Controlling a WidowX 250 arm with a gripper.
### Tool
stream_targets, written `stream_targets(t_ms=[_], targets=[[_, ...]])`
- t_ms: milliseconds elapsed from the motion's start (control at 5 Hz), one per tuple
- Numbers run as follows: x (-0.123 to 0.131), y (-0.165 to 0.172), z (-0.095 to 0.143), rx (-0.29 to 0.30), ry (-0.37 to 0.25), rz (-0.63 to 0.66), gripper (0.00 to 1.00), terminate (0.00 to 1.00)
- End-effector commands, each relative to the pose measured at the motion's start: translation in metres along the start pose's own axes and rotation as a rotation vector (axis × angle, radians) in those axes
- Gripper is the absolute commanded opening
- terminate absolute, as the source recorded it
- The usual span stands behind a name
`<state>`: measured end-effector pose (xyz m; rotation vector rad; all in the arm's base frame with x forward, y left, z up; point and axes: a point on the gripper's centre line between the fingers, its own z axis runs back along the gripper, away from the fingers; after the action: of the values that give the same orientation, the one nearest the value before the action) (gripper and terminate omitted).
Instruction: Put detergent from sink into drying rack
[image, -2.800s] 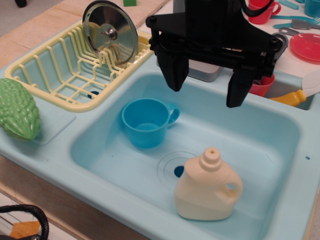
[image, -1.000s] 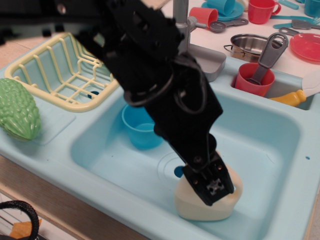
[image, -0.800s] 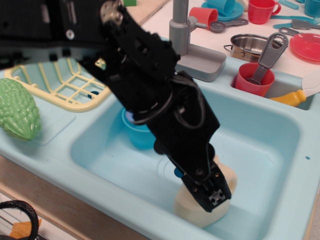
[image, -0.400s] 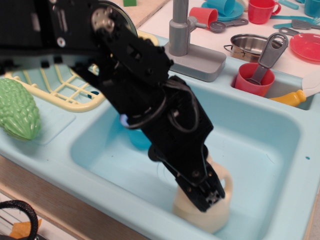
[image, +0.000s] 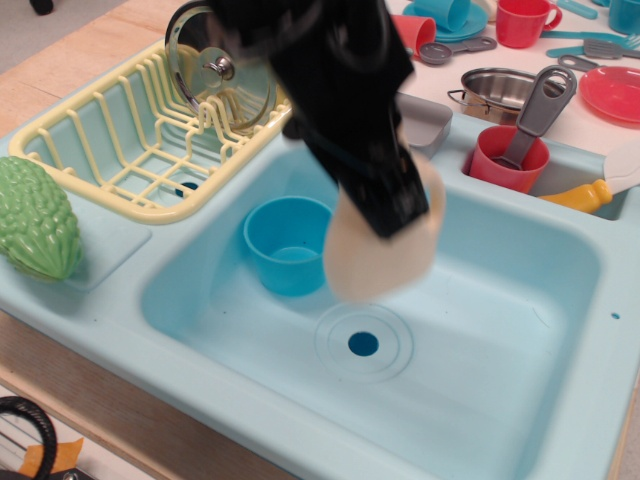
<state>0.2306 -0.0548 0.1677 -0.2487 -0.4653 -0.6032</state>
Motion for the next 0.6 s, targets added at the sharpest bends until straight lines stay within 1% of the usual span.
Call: stream_targets(t_ms=[0, 200, 400], targets=[[0.010, 0.059, 0.042, 0.103, -0.014, -0.002, 0.00, 0.00], [-0.009, 0.083, 0.066, 0.163, -0.022, 0.010, 0.00, 0.00], [-0.022, 0.108, 0.077, 0.157, -0.044, 0.015, 0.00, 0.00]])
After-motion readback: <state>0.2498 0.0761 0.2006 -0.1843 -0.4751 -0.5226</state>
